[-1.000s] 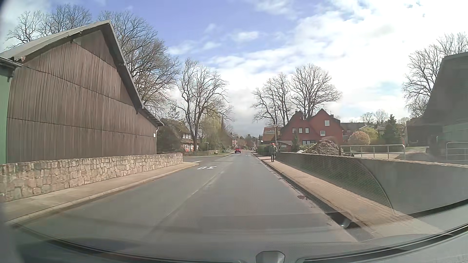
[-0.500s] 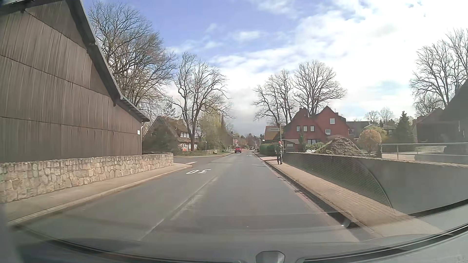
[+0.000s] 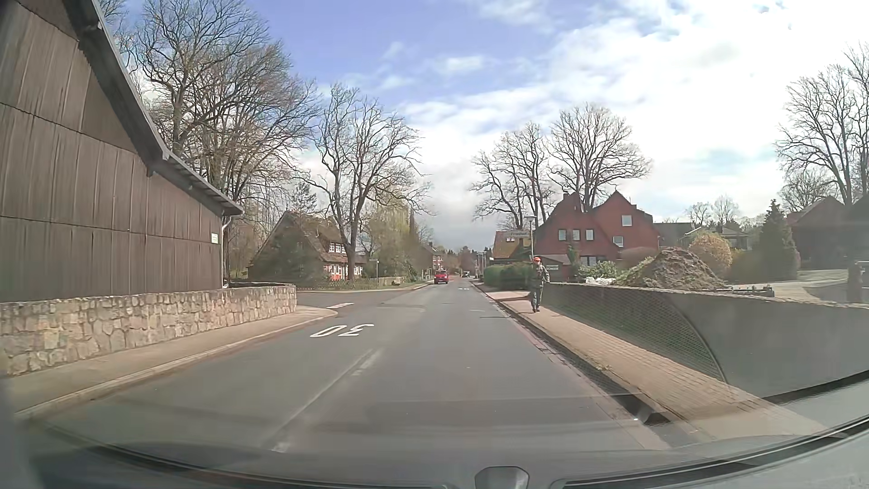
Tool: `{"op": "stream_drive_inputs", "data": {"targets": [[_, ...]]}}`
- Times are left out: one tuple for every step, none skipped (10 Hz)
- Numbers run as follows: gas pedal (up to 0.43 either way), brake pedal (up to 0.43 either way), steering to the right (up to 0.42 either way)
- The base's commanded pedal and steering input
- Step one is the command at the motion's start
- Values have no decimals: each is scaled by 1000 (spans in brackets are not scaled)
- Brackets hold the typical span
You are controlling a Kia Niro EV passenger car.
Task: Follow the waypoints while adhering to traffic rules and regulations
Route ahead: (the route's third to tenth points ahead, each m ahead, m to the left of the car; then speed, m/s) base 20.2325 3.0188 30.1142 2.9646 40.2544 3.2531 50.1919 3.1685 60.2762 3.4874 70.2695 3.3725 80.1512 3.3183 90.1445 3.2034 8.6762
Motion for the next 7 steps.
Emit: {"op": "stream_drive_inputs", "data": {"targets": [[157, 6, -2], [157, 0, -1], [157, 0, 0], [157, 0, 0], [157, 0, 1], [150, 0, 1], [150, 0, 1]]}}
